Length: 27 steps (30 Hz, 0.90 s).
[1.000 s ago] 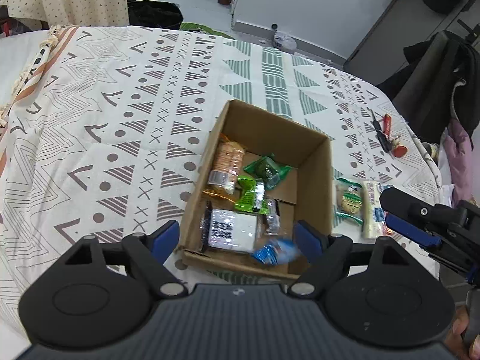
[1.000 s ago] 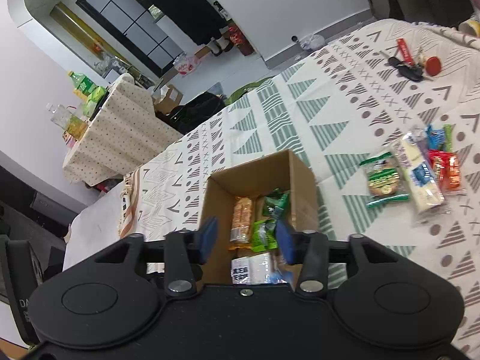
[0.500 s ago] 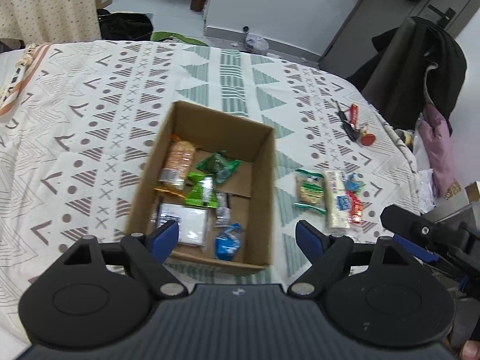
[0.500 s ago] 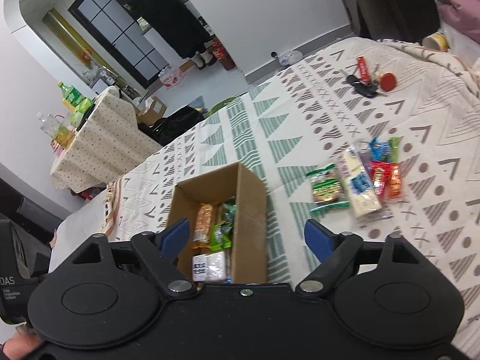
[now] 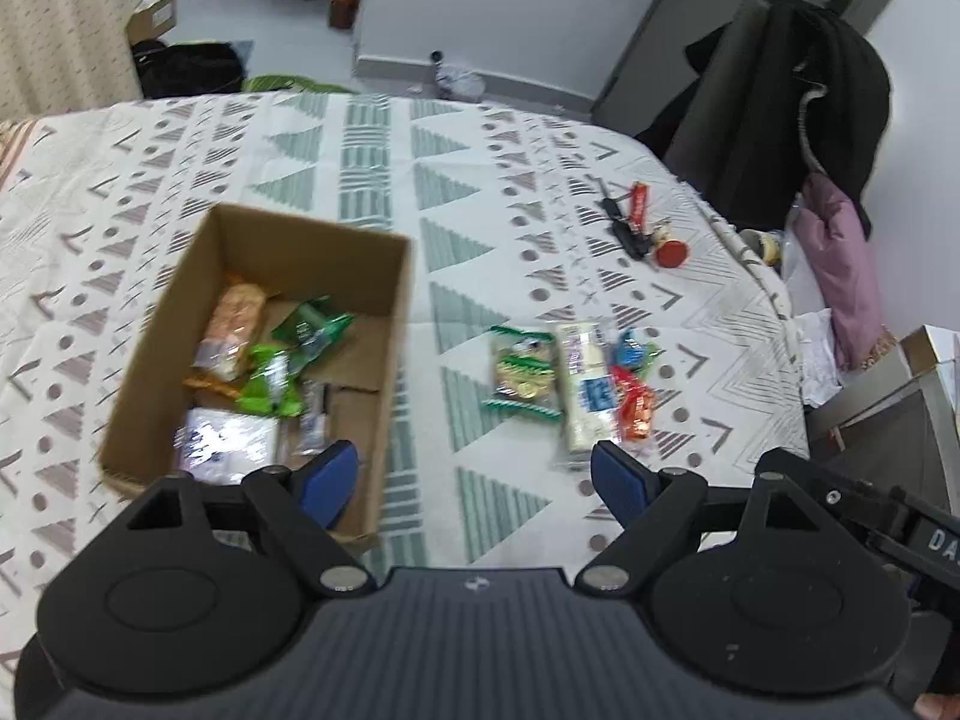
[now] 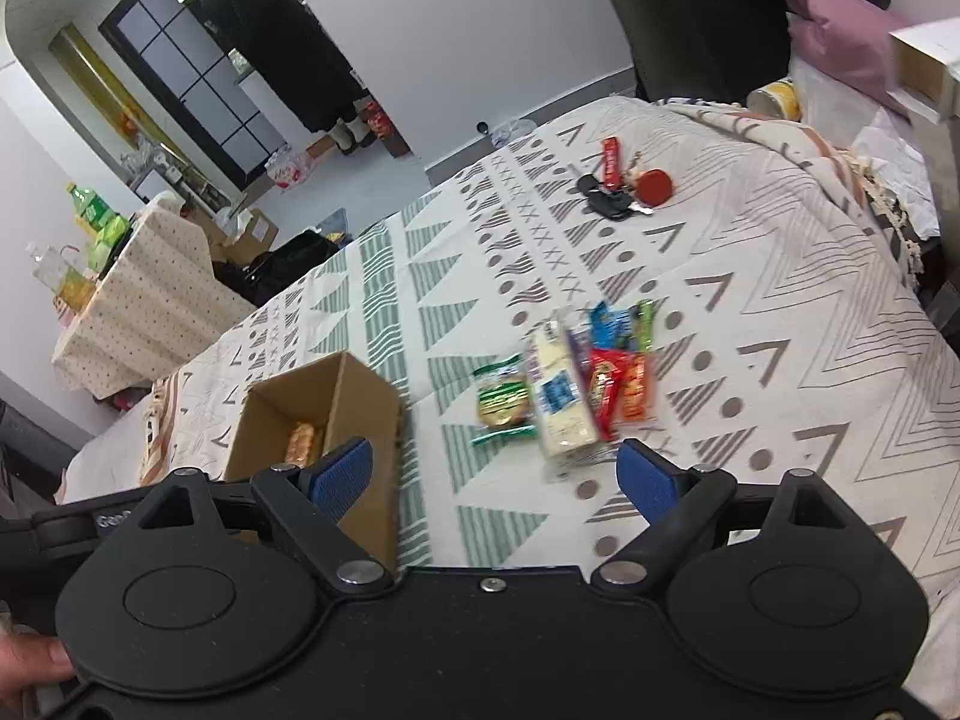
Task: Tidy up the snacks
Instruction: 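Move both tools back toward the remaining snacks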
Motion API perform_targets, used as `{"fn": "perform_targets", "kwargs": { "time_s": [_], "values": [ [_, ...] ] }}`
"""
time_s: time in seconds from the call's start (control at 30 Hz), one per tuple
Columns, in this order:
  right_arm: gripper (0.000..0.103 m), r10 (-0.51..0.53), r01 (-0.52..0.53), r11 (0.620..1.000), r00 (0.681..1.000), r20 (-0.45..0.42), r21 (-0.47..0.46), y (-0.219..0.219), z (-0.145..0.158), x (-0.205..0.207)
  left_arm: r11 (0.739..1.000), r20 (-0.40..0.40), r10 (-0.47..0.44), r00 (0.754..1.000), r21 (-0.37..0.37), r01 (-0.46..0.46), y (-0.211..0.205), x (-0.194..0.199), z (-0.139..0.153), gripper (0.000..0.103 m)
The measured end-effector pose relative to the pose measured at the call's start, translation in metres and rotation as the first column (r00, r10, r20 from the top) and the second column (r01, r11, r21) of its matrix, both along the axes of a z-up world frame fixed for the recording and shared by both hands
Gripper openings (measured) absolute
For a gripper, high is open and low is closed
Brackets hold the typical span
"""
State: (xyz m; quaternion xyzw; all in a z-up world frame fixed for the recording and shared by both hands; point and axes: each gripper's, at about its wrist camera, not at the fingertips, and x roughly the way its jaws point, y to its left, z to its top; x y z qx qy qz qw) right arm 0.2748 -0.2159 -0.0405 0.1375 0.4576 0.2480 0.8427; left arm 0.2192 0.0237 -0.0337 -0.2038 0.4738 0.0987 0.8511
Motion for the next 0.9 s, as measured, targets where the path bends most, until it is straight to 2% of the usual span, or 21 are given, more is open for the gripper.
{"fn": "perform_targets", "kwargs": {
  "time_s": [0.2, 0.33, 0.5, 0.6, 0.77, 0.9],
  "values": [
    [0.087, -0.015, 0.016, 1.0, 0.999, -0.036, 0.026, -0.02, -0.025, 0.019, 1.0, -0.024, -0.006, 1.0, -0.001, 0.006, -0.017, 0.019, -0.018, 0.084],
    [0.074, 0.013, -0.009, 0.999, 0.998, -0.065, 0.05, -0.021, -0.041, 0.03, 1.0, -0.028, -0.005, 1.0, 0.014, 0.006, -0.024, 0.033, -0.029, 0.082],
    [0.065, 0.037, -0.028, 0.996, 0.994, -0.105, 0.079, -0.018, -0.062, 0.047, 1.0, -0.036, -0.016, 0.999, 0.008, 0.016, -0.028, 0.054, -0.043, 0.078],
    [0.06, 0.029, -0.019, 0.997, 0.991, -0.133, 0.079, -0.018, -0.076, 0.061, 1.0, -0.039, -0.028, 0.999, 0.0, 0.028, -0.029, 0.069, -0.053, 0.073],
    [0.058, 0.005, 0.009, 0.997, 0.985, -0.174, 0.077, -0.019, -0.099, 0.086, 0.999, -0.088, -0.027, 0.996, -0.027, 0.025, -0.026, 0.095, -0.081, 0.056],
    [0.049, -0.005, 0.018, 0.998, 0.977, -0.214, 0.055, -0.014, -0.118, 0.102, 0.999, -0.12, -0.024, 0.993, -0.04, 0.019, -0.023, 0.114, -0.101, 0.055]
  ]
}}
